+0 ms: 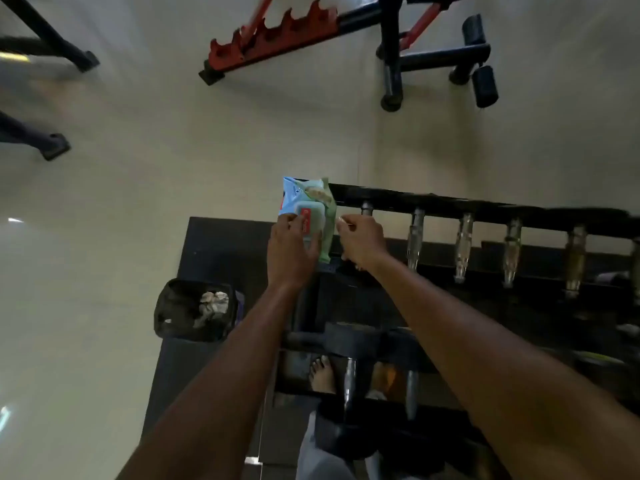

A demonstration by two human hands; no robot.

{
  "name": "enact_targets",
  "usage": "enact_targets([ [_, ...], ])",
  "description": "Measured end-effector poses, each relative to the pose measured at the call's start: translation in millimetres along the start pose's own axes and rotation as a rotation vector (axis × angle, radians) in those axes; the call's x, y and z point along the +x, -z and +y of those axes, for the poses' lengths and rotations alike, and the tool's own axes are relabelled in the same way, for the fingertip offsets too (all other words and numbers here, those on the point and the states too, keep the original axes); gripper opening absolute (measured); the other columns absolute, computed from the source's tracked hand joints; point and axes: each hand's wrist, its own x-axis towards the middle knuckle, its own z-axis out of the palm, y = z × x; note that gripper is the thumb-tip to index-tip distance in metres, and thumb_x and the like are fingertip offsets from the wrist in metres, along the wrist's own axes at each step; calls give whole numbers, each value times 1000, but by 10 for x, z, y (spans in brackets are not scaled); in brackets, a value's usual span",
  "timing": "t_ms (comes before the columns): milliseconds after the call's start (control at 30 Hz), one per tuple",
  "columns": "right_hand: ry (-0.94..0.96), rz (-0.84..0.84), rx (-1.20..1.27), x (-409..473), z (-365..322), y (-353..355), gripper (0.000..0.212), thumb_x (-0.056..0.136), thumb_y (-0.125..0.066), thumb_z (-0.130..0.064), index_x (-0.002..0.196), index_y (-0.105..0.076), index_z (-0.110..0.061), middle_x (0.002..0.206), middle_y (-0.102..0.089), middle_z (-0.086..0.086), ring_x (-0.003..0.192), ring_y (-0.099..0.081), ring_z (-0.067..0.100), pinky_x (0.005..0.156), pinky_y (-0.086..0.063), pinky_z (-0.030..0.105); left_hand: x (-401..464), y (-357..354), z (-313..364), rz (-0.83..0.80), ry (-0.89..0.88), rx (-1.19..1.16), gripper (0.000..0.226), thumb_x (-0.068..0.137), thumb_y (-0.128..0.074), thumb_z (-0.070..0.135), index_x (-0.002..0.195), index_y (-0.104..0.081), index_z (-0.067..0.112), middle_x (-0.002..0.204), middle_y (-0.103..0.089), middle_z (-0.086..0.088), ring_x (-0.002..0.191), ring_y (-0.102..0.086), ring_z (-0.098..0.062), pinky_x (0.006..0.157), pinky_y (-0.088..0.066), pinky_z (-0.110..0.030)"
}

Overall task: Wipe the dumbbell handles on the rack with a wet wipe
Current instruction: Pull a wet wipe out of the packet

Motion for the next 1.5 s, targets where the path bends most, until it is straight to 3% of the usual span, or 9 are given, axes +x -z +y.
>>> enact_targets([
  [267, -240, 15, 238, 250, -54, -97, 34, 106, -68, -34, 136, -71, -17, 109, -78, 2, 58, -73, 10, 46, -51, 15, 59, 9, 139, 40, 128, -60, 66, 89, -83, 50, 137, -58, 14, 128, -54, -8, 113, -59, -27, 83, -61, -44],
  [367, -278, 20, 279, 286, -45, -92, 22, 103, -73, -37, 117, -77, -21, 92, -77, -6, 48, -68, 5, 46, -50, 15, 49, 8, 154, 42, 132, -56, 65, 90, -81, 51, 137, -60, 12, 124, -60, -8, 109, -62, -26, 82, -60, -43],
  [467, -283, 28, 321, 309, -46, -115, 11, 99, -77, -38, 93, -74, -29, 87, -77, -7, 51, -66, 6, 45, -50, 16, 15, 18, 152, 57, 106, -45, 61, 96, -76, 49, 139, -64, 8, 117, -67, -9, 101, -64, -25, 80, -58, -39],
  [633, -267, 27, 330, 319, -55, -159, 12, 100, -75, -34, 97, -77, -23, 91, -78, -5, 59, -68, 10, 45, -50, 14, -9, 46, 113, 37, 18, 1, 56, 105, -64, 47, 144, -63, 7, 114, -74, -10, 97, -68, -23, 78, -48, -29],
  [900, -222, 54, 251, 382, -16, -208, 10, 101, -74, -31, 92, -73, -27, 89, -76, -7, 69, -75, 12, 56, -56, 19, 8, 2, 75, -32, -64, 67, 69, 112, -32, 54, 149, -57, 0, 124, -75, -23, 81, -77, -32, 70, -64, -45],
  [1100, -211, 76, 220, 447, 35, -228, 13, 102, -72, -29, 89, -72, -26, 93, -77, -4, 81, -77, 14, 75, -66, 32, -19, 104, -10, 33, 62, -47, 40, 115, -40, 30, 98, -63, 2, 62, -57, -3, 45, -49, -18, 47, -44, -33],
  [1233, -229, 35, 230, 366, 16, -171, 14, 106, -66, -33, 98, -72, -23, 97, -78, -1, 75, -78, 15, 72, -65, 30, -110, 178, -120, 57, 155, -220, 25, 116, -44, 27, 98, -55, 13, 73, -57, 7, 55, -56, -4, 51, -37, -17],
  [1400, -120, 78, 132, 220, -14, -132, 48, 95, -68, -66, 115, -70, -22, 98, -75, -6, 67, -76, 10, 56, -59, 22, -107, 115, -263, 192, 409, -328, 28, 103, -67, 37, 122, -61, 17, 111, -65, 1, 97, -64, -18, 82, -57, -36],
  [1500, -94, 12, 86, 213, 28, -176, 50, 95, -75, -55, 128, -70, -18, 109, -76, -1, 76, -77, 11, 61, -62, 24, -58, 93, -282, 82, 635, -465, 37, 105, -67, 43, 126, -63, 12, 115, -68, -2, 101, -65, -17, 81, -53, -29],
])
